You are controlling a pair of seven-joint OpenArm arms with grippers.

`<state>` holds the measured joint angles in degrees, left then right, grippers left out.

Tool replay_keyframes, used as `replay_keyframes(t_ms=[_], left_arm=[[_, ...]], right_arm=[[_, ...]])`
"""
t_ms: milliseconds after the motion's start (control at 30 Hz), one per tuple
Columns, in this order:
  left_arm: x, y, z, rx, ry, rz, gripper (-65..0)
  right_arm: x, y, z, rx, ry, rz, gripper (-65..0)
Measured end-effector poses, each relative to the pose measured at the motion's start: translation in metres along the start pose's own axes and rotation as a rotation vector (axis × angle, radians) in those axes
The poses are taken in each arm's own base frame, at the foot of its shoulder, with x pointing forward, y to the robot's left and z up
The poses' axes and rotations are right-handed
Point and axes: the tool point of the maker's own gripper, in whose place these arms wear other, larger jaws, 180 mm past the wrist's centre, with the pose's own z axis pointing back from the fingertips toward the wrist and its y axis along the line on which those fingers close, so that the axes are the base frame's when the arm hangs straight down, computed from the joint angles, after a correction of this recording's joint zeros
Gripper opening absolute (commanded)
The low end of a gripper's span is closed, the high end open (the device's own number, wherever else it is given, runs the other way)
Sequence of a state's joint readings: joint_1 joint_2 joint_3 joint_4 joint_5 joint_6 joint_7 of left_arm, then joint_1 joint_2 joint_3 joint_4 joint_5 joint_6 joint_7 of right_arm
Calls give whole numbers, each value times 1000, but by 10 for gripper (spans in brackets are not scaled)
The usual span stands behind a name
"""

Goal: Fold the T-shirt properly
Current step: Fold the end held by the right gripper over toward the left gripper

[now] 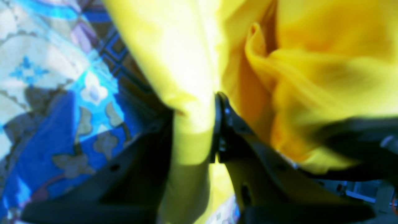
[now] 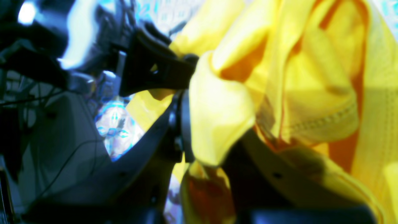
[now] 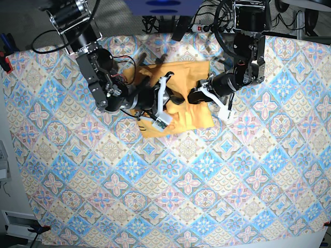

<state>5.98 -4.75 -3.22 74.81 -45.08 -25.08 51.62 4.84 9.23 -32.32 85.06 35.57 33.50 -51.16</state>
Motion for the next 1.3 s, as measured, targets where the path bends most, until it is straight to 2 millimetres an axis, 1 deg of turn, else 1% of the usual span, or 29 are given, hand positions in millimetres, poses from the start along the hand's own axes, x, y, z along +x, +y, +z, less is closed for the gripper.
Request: replay_keyframes(t_ms=[33,133,233,367,467,567,600,700,733,800,833,900,933,967,1033,1100,1167,1200,1267,1300], left_arm=[[0,0,0,-1,0,0,-591],[0,1,0,1,0,0,-591],[0,1,1,3,-1,2,-591],[0,1,1,3,-1,2,-587],[0,2,1,4,-1,2,-587],[-1,2,1,3,-1,4,-585],[-1,2,1,4,-1,4,-585],[-2,2,1,4,0,5,-585],[-3,2,1,4,0,7,-585],[-4,2,4,8,-5,7,-585],[-5,0,7,9,-5,-4,-584],[-6,-6,13,3,-18,-22,-578],[-6,-9,16,1,-22,-33,-562],[-5,-12,18,-2,-25,-46,-536],[-1,-17,22,-12,-43,-56,-476],[2,-11,27,0,-62,-43,-419],[2,-2,31,27,-63,-37,-369],[0,1,33,35,-55,-40,-350],[0,1,33,36,-55,-41,-328],[0,0,31,29,-56,-35,-324]], right_arm=[[1,4,-4,24,-2,-3,-618],[0,2,-9,26,0,-21,-556],[-1,-2,-9,12,2,-24,-477],[12,2,-11,21,-37,-20,-385],[13,2,-11,24,-43,-18,-320],[14,-1,-7,7,-40,-6,-276],[19,0,-5,4,-54,7,-268],[55,6,3,14,-176,48,-261],[63,6,6,16,-200,65,-261],[73,-2,14,-7,-234,62,-261],[75,-9,20,-28,-249,53,-261],[67,-30,34,-85,-238,40,-261],[61,-39,41,-112,-224,37,-261],[56,-48,47,-140,-212,31,-261],[48,-58,58,-166,-207,25,-261],[37,-67,68,-198,-199,12,-261],[18,-80,79,-245,-163,-3,-261],[8,-88,89,-277,-151,-19,-262],[-16,-103,107,-345,-117,-53,-262],[-25,-107,114,-374,-99,-59,-262]])
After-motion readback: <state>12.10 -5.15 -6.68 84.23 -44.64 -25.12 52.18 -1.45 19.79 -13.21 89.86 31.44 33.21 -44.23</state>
